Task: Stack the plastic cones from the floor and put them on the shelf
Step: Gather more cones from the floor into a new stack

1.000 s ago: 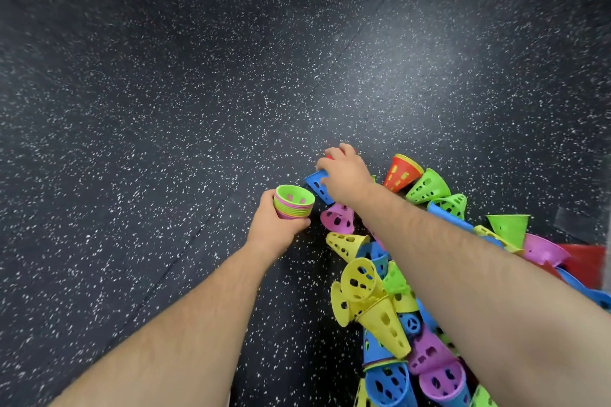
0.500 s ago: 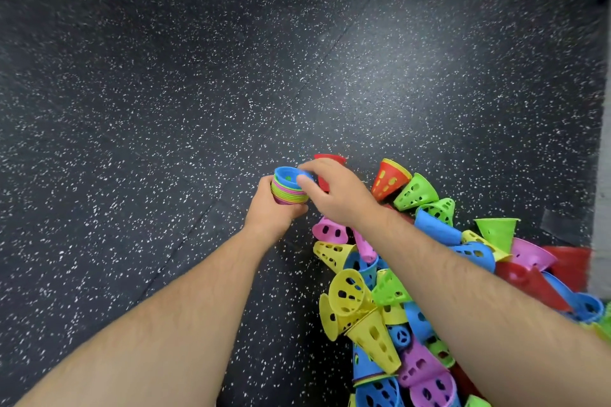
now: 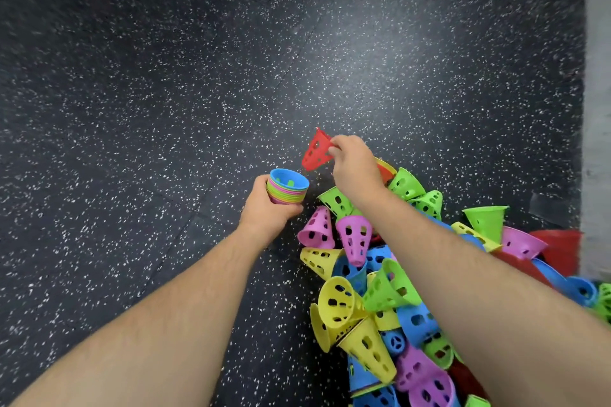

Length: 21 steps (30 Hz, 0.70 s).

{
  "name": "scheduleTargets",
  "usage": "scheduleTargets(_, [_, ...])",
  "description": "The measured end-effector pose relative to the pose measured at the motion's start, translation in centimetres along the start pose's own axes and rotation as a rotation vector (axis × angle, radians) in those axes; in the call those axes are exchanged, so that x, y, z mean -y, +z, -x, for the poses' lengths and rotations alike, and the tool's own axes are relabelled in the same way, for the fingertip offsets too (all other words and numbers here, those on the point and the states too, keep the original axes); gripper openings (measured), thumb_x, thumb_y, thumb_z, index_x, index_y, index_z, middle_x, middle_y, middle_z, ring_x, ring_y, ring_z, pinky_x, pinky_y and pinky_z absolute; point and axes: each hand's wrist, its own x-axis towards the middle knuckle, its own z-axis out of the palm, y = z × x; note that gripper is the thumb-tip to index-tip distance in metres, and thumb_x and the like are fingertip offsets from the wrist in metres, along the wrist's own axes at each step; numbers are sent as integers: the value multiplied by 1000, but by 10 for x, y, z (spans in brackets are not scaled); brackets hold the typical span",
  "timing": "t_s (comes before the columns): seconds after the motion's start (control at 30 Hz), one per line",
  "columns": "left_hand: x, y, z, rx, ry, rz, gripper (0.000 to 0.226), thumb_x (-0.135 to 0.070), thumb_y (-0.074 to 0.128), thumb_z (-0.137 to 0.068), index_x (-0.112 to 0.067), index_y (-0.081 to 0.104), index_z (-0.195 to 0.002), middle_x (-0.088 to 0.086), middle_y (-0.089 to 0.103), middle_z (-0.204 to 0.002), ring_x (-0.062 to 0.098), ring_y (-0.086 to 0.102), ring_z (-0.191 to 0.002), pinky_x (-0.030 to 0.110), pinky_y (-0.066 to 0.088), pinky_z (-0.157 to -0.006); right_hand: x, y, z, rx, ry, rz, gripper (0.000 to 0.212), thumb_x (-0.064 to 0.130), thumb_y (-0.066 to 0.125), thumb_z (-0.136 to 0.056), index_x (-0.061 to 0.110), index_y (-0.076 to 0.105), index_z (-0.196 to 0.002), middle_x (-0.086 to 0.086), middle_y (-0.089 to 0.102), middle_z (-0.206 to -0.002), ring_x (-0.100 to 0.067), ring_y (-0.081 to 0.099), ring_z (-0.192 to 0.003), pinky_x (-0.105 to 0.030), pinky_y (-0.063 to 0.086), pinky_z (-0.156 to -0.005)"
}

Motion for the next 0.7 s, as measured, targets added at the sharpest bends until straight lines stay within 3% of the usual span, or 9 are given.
scheduleTargets(0.1, [-13, 10, -4, 20, 61, -16, 64, -19, 90, -67, -31, 50, -116, -9, 68, -97, 16, 66, -87, 42, 56, -90, -6, -24, 10, -107, -148, -114, 18, 7, 53, -97, 3, 67, -108, -14, 61, -104, -28, 56, -100, -27, 38, -90])
scheduleTargets(0.2, [-29, 26, -6, 53, 126, -19, 64, -22, 91, -67, -30, 50, -116, -10, 68, -101, 15, 68, -94, 37, 55, -89, -11, -42, 19, 40, -316, -114, 19, 7, 54, -95, 4, 67, -109, -11, 63, -107, -22, 56, -104, -28, 41, -97])
scheduleTargets(0.27, [-39, 37, -7, 69, 156, -24, 61, -16, 90, -71, -26, 51, -117, -9, 67, -98, 14, 67, -89, 36, 55, -85, -18, -49, 24, 143, -356, -103, 23, 9, 55, -95, 8, 66, -115, -6, 65, -113, -18, 56, -109, -27, 41, -100])
scheduleTargets(0.4, [-54, 53, -6, 93, 189, -26, 59, -9, 87, -73, -22, 51, -118, -10, 64, -95, 2, 61, -80, 19, 49, -70, -42, -63, 23, 55, -93, -175, 39, 16, 54, -94, 14, 56, -133, -4, 63, -125, -18, 56, -118, -33, 41, -106])
scheduleTargets(0.47, [-55, 57, -7, 100, 197, -46, 59, -10, 87, -73, -25, 51, -117, -12, 64, -94, 2, 62, -81, 20, 47, -72, -57, -67, 17, 25, 31, 60, 42, 20, 53, -93, 12, 53, -134, -10, 61, -125, -29, 51, -122, -40, 41, -104])
scheduleTargets(0.57, [-55, 60, -8, 103, 195, -75, 58, -11, 87, -73, -25, 51, -116, -15, 63, -93, 5, 63, -84, 24, 49, -76, -71, -66, 12, 166, 132, 441, 36, 37, 54, -95, 13, 60, -122, -11, 61, -121, -34, 47, -119, -40, 41, -98])
scheduleTargets(0.7, [-51, 62, -8, 102, 179, -85, 59, -16, 89, -72, -28, 52, -117, -15, 66, -96, 5, 65, -87, 30, 50, -82, -73, -60, 11, 202, 120, 428, 34, 44, 48, -100, 19, 65, -115, -8, 65, -115, -34, 51, -114, -39, 40, -93])
